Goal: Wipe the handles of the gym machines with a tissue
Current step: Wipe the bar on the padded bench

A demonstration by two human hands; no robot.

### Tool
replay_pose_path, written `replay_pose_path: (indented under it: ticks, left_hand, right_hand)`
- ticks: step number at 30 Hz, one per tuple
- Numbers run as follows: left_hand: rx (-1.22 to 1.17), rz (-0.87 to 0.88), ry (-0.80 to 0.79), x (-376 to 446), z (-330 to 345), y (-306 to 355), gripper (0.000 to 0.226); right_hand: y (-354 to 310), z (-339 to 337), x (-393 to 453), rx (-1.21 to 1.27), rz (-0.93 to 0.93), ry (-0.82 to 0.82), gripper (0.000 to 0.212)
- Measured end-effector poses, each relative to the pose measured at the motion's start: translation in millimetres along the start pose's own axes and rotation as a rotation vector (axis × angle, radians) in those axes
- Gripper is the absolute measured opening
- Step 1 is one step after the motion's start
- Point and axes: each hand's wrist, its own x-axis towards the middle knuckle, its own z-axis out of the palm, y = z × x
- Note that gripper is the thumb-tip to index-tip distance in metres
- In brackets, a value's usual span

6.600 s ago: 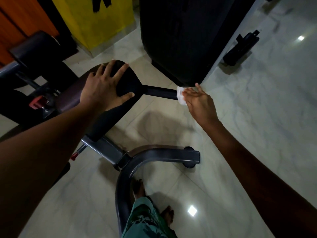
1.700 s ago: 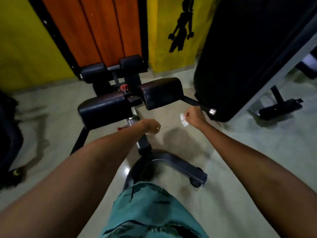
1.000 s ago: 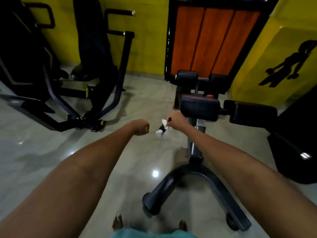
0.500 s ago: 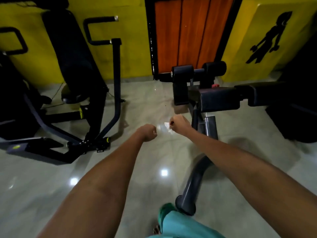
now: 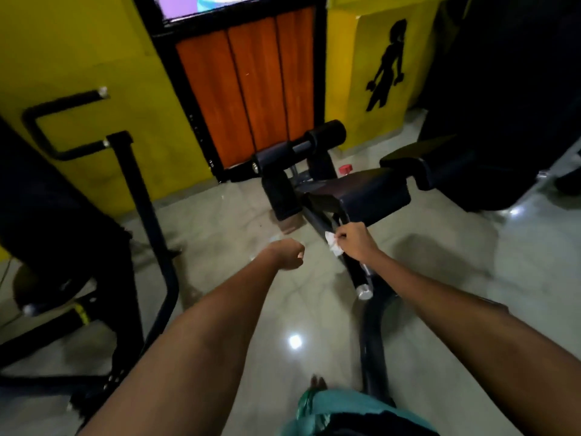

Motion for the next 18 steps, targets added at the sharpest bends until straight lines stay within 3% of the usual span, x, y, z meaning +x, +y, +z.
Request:
replay_pose_path:
  ticks: [4,7,10,18]
  left_hand:
    - [0.081,0.12,0.073,45,-31,-14,0.035]
    - [0.175,0.273,0.098,73,-41,-14,0.043]
    - [0.296,0.449,0.148,102,-50,-11,0.043]
    - [0.436,0.888,0.146,166,-69,-13,0.049]
  right_hand:
    - [3,-5,10,0.051,0.128,0.057,0.016]
    - [3,-11,5,0.081,0.198,0.08,0.029]
    - [5,-16,5,0.041,0.305,0.06,0.026]
    - [-2,3,-8,0.081,0.688,0.232,0.019]
